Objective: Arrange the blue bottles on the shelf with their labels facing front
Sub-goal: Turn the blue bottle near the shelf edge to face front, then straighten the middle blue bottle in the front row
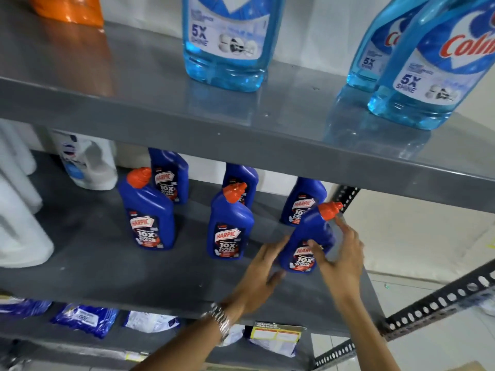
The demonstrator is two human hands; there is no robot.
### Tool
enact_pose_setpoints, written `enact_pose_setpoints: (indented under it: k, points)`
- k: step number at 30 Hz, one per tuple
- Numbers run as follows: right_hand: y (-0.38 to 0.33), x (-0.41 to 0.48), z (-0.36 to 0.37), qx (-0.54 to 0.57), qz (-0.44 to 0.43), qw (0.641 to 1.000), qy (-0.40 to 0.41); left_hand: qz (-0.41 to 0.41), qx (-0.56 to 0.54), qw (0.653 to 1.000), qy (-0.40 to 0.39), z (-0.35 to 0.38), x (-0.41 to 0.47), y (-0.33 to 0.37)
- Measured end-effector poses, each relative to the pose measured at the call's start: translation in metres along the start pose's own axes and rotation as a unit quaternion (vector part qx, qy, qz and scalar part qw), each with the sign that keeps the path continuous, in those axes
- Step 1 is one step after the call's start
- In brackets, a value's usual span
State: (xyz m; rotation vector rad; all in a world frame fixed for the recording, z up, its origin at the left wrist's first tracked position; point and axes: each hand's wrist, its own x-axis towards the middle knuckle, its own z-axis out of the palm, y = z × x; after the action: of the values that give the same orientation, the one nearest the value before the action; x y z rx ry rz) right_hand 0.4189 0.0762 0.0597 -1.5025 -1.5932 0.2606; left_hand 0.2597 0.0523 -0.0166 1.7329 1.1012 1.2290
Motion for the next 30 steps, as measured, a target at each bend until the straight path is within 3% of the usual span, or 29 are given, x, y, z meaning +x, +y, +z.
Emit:
enact_pose_setpoints:
  k: [3, 5, 8, 10, 12, 17, 20, 30]
  points:
    - [-0.025, -0.050, 0.010, 0.077, -0.001, 0.989, 0.123, 0.028, 0.077, 0.993, 0.086, -0.036, -0.058, -0.007]
    - [-0.043, -0.082, 0.030, 0.144, 0.031, 0.983, 0.111, 0.013, 0.090, 0.970, 0.224, -0.067, -0.084, -0.014]
    - [-0.084, -0.110, 0.072, 0.279, 0.091, 0.954, -0.058, -0.027, 0.032, 0.900, 0.434, -0.130, -0.099, -0.022]
    - [-0.112, -0.108, 0.098, 0.305, 0.075, 0.926, -0.209, -0.054, 0.000, 0.881, 0.471, -0.177, -0.093, -0.024]
    - [-0.143, -0.100, 0.123, 0.265, 0.023, 0.912, -0.313, -0.105, -0.031, 0.900, 0.421, -0.215, -0.083, -0.027]
    - [-0.187, -0.062, 0.173, 0.222, 0.008, 0.926, -0.304, -0.155, -0.043, 0.956, 0.244, -0.255, -0.061, -0.024]
    - [-0.191, -0.048, 0.188, 0.195, 0.020, 0.919, -0.342, -0.176, -0.026, 0.955, 0.236, -0.260, -0.056, -0.020]
    - [-0.193, -0.076, 0.177, 0.172, -0.031, 0.940, -0.293, -0.191, -0.053, 0.961, 0.192, -0.270, -0.083, 0.000]
